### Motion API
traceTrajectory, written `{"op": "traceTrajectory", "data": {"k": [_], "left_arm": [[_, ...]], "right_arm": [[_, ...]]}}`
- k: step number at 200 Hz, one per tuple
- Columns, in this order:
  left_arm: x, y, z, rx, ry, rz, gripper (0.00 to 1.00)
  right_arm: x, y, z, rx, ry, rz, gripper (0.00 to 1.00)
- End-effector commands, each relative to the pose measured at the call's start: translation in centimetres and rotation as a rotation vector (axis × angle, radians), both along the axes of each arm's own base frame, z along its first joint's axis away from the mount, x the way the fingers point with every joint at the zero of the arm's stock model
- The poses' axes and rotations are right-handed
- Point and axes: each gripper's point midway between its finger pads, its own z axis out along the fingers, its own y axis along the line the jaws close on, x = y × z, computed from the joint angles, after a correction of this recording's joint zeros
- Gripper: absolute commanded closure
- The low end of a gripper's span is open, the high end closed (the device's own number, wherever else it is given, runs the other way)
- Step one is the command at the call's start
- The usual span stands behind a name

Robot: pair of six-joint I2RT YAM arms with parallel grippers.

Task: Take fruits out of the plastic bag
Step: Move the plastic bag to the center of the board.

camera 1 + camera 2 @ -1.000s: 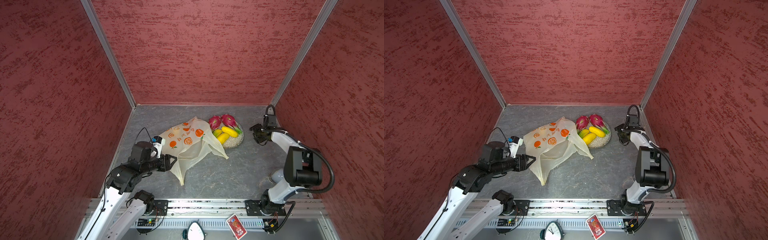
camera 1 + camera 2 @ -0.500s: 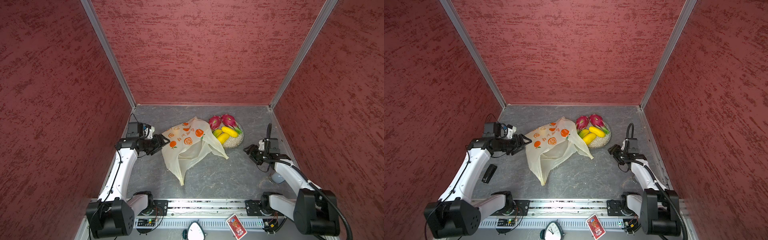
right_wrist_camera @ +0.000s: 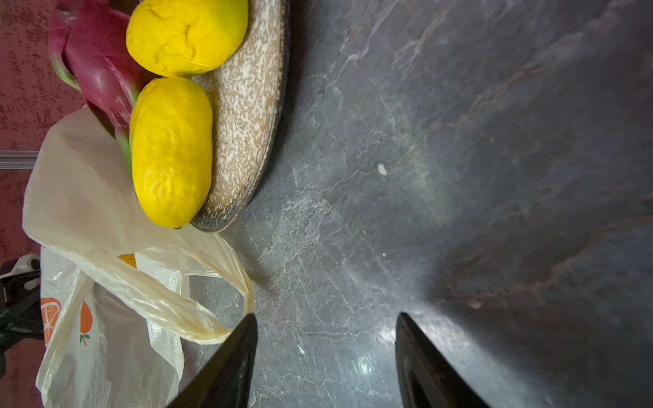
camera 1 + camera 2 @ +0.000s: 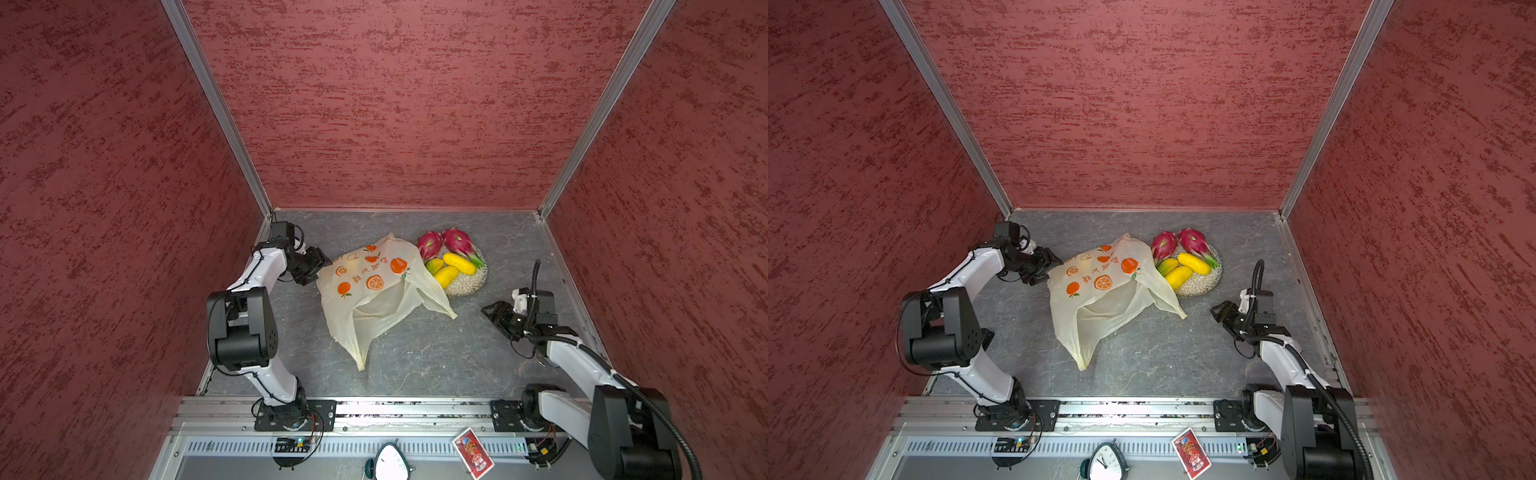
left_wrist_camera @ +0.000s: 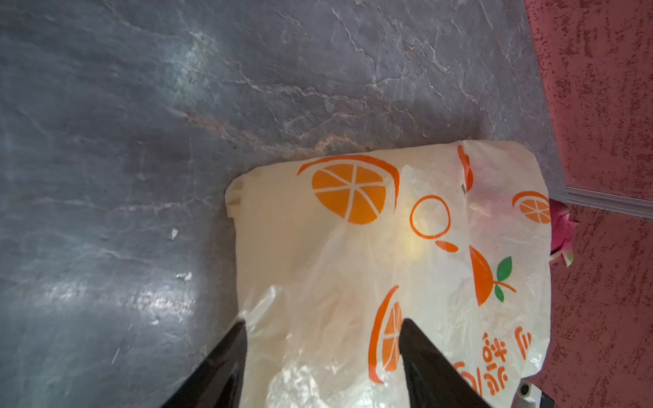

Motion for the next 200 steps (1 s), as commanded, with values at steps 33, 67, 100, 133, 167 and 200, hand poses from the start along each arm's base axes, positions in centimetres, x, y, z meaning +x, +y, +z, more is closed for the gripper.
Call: {"op": "traceTrajectory", "data": {"k": [33, 67, 100, 133, 167, 200], "left_arm": [[3.1, 0.9, -2.8, 0.022, 0.029, 0.013, 0.34], [3.8, 0.9, -2.6, 0.009, 0.010, -0.007, 0.60], [4.4, 2.2, -1.5, -0.035, -0.029, 0.030, 1.00], [4.9, 6.6, 0.1, -0.045, -0.075, 0.158, 1.00], [4.5, 10.2, 2.2, -0.050, -0.125, 0.256, 1.00], [4.5, 8.7, 3.1, -0.130, -0.119, 0.191, 0.65]], "right_arm": [[0.4, 0.3, 1.0, 0.006, -0.081, 0.014, 0.37], [0.4, 0.4, 0.3, 0.016, -0.060, 0.011, 0.38], [0.4, 0.3, 0.3, 0.010, -0.059, 0.007, 0.39], [0.2, 0.1, 0.5, 0.001, -0.063, -0.001, 0.39], [0.5, 0.1, 0.7, 0.002, -0.063, 0.002, 0.40], [0.7, 0.8, 0.6, 0.074, -0.050, -0.008, 0.42]]}}
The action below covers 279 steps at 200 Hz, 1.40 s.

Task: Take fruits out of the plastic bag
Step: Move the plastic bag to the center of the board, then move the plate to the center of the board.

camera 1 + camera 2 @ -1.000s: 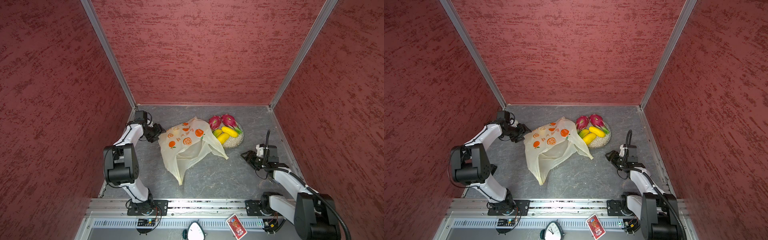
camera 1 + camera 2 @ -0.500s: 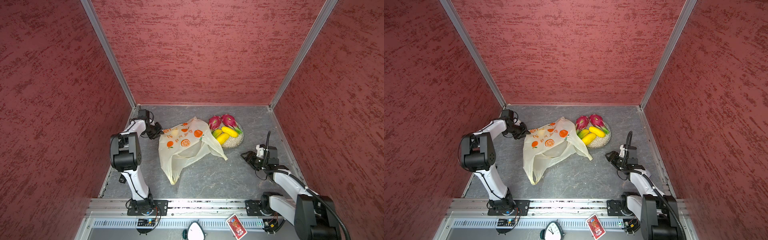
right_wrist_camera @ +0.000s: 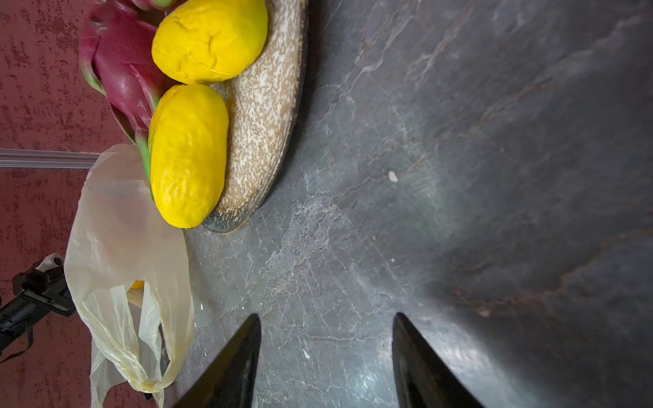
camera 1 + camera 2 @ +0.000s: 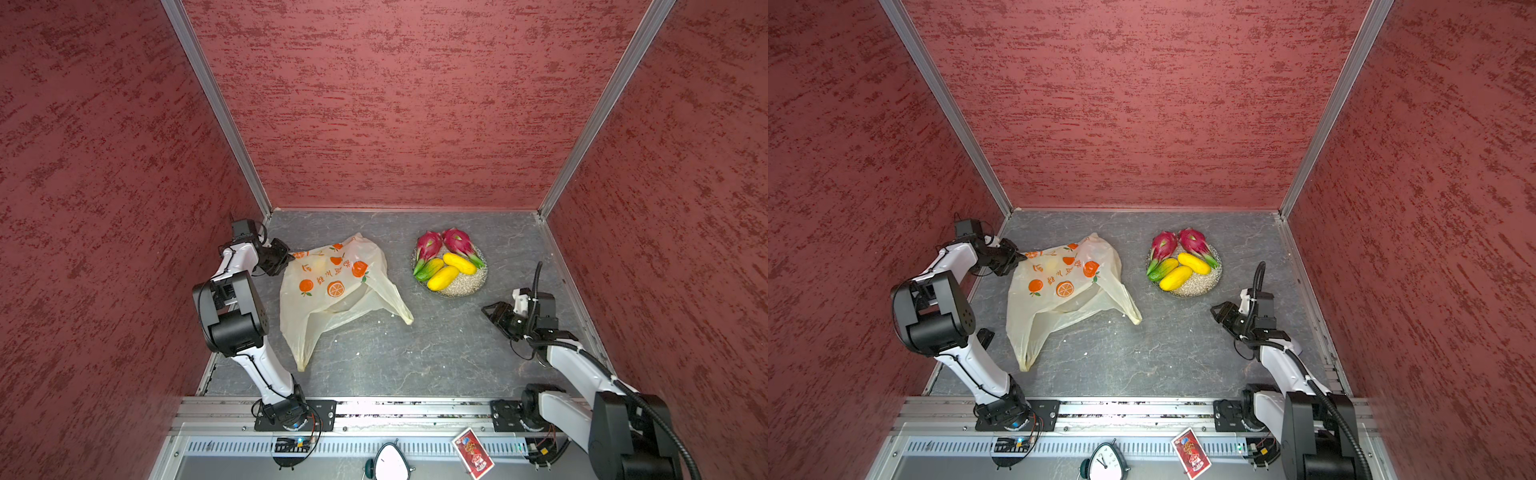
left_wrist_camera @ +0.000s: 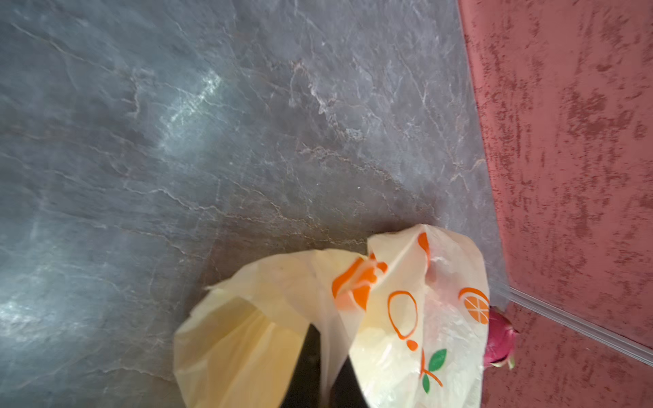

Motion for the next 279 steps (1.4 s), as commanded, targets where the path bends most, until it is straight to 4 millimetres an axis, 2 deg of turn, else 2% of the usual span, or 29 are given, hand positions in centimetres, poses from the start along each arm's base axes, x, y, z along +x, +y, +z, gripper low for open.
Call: {"op": "traceTrajectory", "data": {"k": [1, 16, 28, 54, 72, 94, 116, 118, 132, 148, 158, 172, 279], "left_arm": [[0.5, -2.1, 1.9, -0.061, -0.045, -0.077, 0.63], [-0.2, -2.4, 3.0, -0.037, -0.063, -0.067, 0.47], [-1.3, -2.3, 4.7, 0.008, -0.100, -0.046, 0.41], [-4.8, -3.0, 9.0, 0.069, -0.159, -0.028, 0.40], [-8.1, -4.2, 11.3, 0.091, -0.205, -0.033, 0.40], [-12.6, -6.8, 12.9, 0.062, -0.275, -0.064, 0.39], [-17.1, -10.8, 14.2, -0.028, -0.376, -0.136, 0.35], [-17.5, -11.2, 14.3, -0.034, -0.384, -0.148, 0.35], [-19.5, -13.5, 13.9, -0.047, -0.402, -0.236, 0.37], [-21.2, -14.6, 13.4, -0.011, -0.409, -0.302, 0.41], [-21.9, -14.5, 13.0, 0.032, -0.407, -0.320, 0.43], [-22.3, -14.8, 13.5, 0.050, -0.432, -0.343, 0.44], [-22.8, -16.5, 14.2, 0.018, -0.502, -0.417, 0.45]], "right_arm": [[0.4, 0.7, 0.4, 0.062, -0.016, -0.002, 0.42], [0.5, 1.2, 0.4, 0.126, -0.020, -0.028, 0.45], [0.8, 1.5, 0.6, 0.160, -0.030, -0.041, 0.52], [1.8, 2.5, 0.2, 0.169, -0.009, -0.036, 0.69], [2.3, 3.6, -0.6, 0.180, 0.031, -0.032, 0.72], [3.5, 4.7, -1.3, 0.218, 0.067, -0.037, 0.71], [5.2, 5.0, -1.2, 0.227, 0.067, -0.048, 0.71], [5.2, 5.0, -1.7, 0.224, 0.083, -0.051, 0.71], [6.2, 4.9, -2.1, 0.216, 0.104, -0.070, 0.72], [7.1, 4.7, -2.3, 0.201, 0.123, -0.089, 0.72], [7.6, 4.5, -2.4, 0.197, 0.133, -0.103, 0.73], [8.3, 4.5, -2.5, 0.194, 0.144, -0.114, 0.73], [13.1, 4.7, -1.9, 0.226, 0.151, -0.165, 0.74]]}}
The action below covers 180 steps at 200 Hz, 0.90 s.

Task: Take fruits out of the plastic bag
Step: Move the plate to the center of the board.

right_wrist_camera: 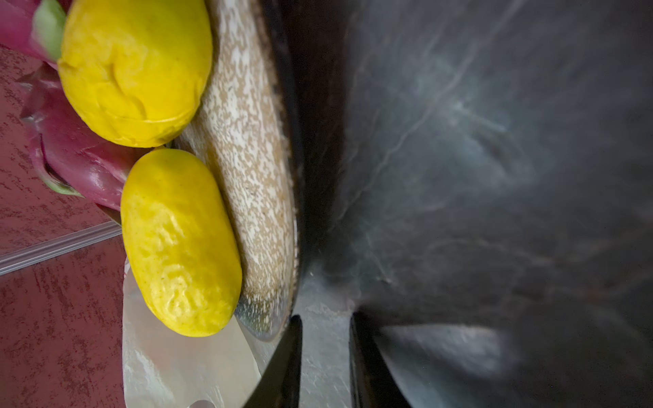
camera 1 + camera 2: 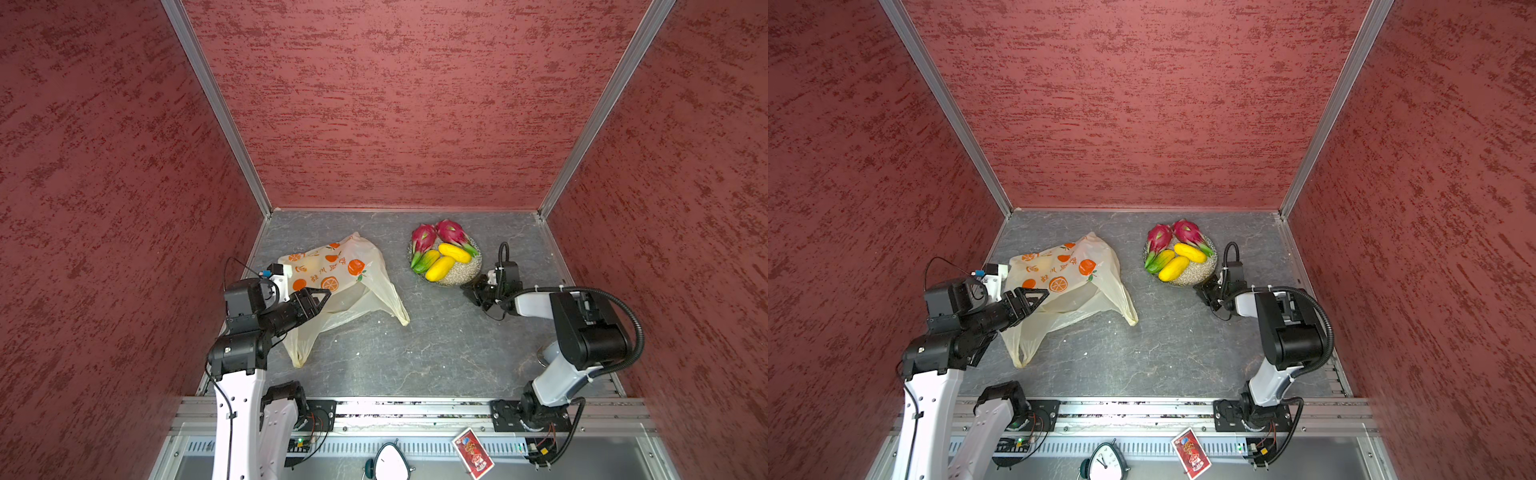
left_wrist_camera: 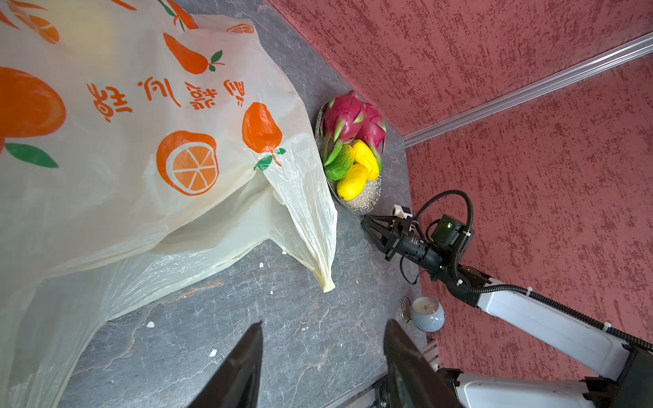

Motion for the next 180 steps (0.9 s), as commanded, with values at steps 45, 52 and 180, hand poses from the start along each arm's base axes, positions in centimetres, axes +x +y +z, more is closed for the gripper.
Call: {"op": "traceTrajectory", "data": {"k": [45, 52, 180], "left_arm": [[0.0, -0.5, 0.5, 0.005, -0.042, -0.038, 0.44], [0.0, -0.4, 0.3, 0.005, -0.039, -0.037, 0.44], [2.1, 1.1, -1.3, -0.065, 0.055, -0.001, 0.43]], "right_arm": [[3.9, 0.0, 1.1, -0.007, -0.027, -0.037, 0.74], [4.2, 0.1, 1.1, -0.006, -0.028, -0.034, 0.74], [-1.3, 10.7, 11.8, -0.303, -0.352, 0.474, 0.52]]}}
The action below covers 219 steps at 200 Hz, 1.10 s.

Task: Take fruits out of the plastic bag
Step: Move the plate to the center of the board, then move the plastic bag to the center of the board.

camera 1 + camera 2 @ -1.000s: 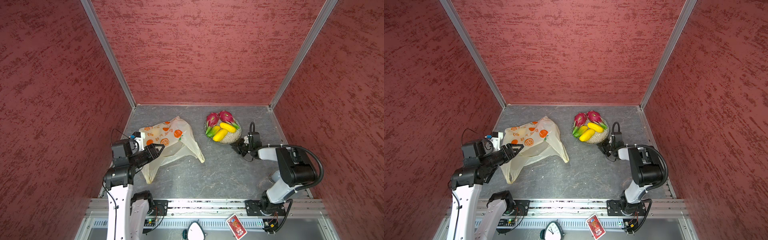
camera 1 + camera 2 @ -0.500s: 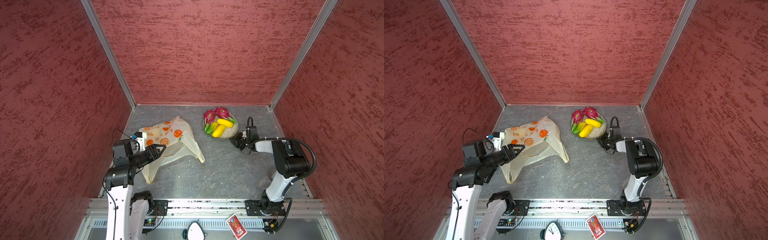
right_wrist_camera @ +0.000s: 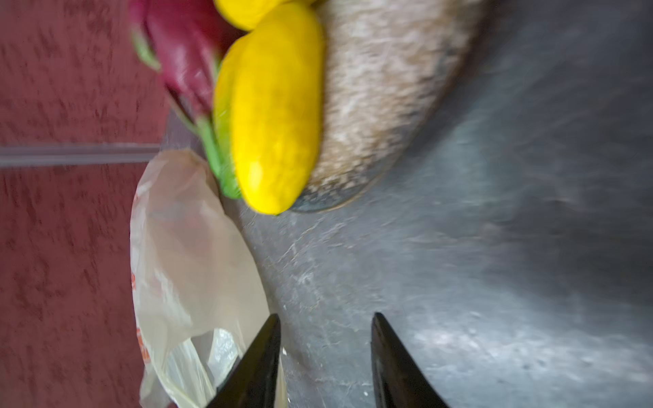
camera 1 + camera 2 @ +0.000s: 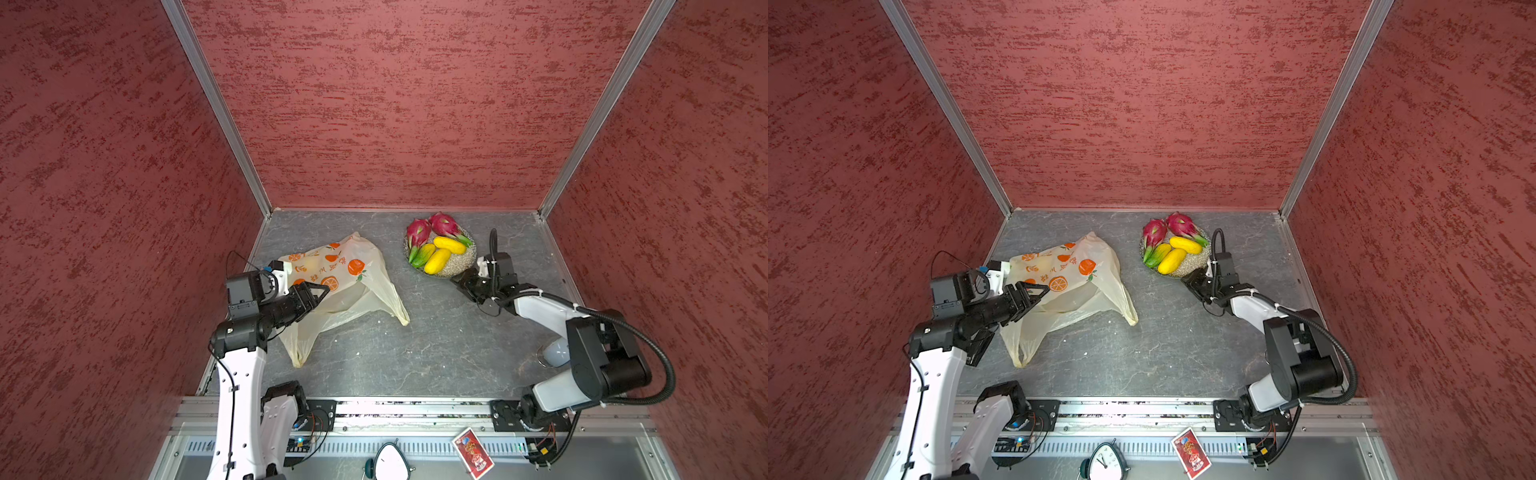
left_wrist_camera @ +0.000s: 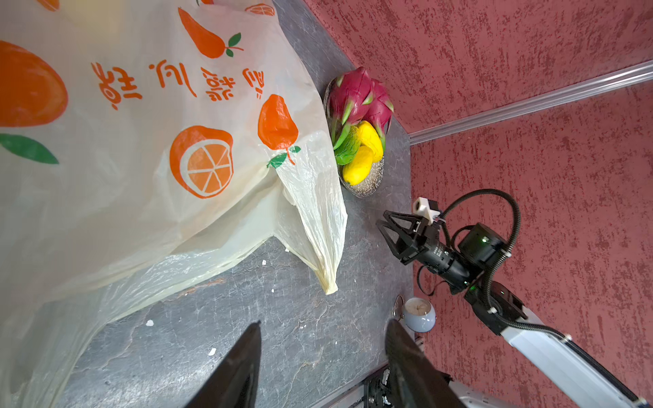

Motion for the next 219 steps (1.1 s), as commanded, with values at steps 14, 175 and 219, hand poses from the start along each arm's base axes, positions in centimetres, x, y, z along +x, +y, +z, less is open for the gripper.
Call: {"op": "traceTrajectory", "data": {"k": [14, 175, 219], "left_arm": [[0.1, 0.0, 0.4, -0.007, -0.038, -0.017, 0.43], [-0.6, -0.8, 1.2, 0.003, -0.090, -0.044, 0.42], [-0.4, -0.8, 1.0, 0.003, -0.078, -0.046, 0.42]], "right_arm": [[0.8, 7.0, 5.3, -0.167, -0.187, 0.282, 0.49], [2.2, 21.7, 4.1, -0.158, -0.109, 0.567, 0.88], [3.7, 16.8, 6.7, -0.225, -0.166, 0.453, 0.98]]}}
